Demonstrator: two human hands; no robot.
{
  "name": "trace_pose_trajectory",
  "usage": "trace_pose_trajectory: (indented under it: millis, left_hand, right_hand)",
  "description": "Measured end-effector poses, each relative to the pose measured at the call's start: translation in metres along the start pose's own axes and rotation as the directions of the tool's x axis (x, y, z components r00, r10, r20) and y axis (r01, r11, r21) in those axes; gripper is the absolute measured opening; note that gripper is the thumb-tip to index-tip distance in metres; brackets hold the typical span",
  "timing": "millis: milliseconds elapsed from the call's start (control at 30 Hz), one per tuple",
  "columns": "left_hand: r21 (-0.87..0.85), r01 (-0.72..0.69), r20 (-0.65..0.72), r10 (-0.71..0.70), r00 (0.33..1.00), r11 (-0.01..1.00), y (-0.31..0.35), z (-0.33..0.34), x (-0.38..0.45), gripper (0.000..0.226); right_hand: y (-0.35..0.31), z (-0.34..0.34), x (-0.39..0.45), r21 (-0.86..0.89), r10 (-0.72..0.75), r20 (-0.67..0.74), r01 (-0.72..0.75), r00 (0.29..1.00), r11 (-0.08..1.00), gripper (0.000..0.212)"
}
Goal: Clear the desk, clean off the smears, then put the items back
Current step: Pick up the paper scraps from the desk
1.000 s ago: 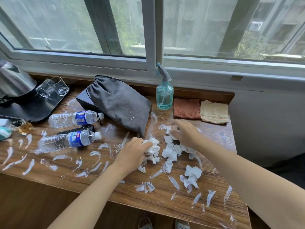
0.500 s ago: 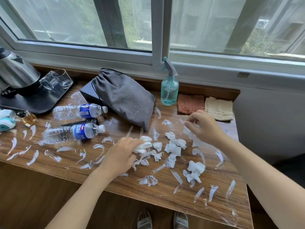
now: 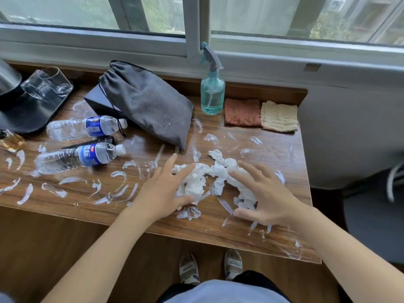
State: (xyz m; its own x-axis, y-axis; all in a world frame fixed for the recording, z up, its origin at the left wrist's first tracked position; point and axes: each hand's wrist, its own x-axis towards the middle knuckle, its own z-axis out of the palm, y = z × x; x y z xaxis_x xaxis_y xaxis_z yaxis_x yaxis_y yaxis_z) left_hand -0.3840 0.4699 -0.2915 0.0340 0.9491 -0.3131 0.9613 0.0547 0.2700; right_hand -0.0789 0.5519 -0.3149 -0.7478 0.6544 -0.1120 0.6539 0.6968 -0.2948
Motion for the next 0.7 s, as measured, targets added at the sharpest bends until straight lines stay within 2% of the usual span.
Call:
trace_pose_trajectory:
  millis: [100,200,333,467,567,700]
  left_hand:
    - [-0.082,-0.025,0.034,0.028,0.999,0.996,0.003,-0.002,0.001,0.093]
    - [-0.013,-0.031,0.028,0.032,0.999,0.999,0.016,0.006,0.008,0.089]
    - [-0.008,0.014,-0.012,-0.014,1.000,1.000,0.021,0.022,0.014,0.082]
    - [-0.001,-0.001,-0.091,0.001,0.996,1.000,0.020,0.031,0.017,0.071]
    - [0.010,-0.043,-0.145,0.044,0.989,0.999,0.022,0.036,0.019,0.061]
    - [-0.048,-0.051,-0.190,0.041,0.981,0.998,0.025,0.037,0.019,0.046]
  right_hand:
    - [0.013,-0.001,0.001,-0.127,-0.072,0.074,0.080,0.995,0.989,0.096]
    - [0.021,0.003,0.021,-0.193,-0.083,0.130,0.108,0.988,0.975,0.093]
    - [0.017,0.008,0.051,-0.190,-0.117,0.084,0.131,0.990,0.973,0.090]
    - [0.007,0.017,0.073,-0.184,-0.170,0.033,0.173,0.985,0.968,0.087]
    - [0.003,0.025,0.077,-0.169,-0.233,-0.062,0.220,0.970,0.961,0.072]
    - [0.005,0.037,0.082,-0.095,-0.307,-0.147,0.295,0.940,0.951,0.034]
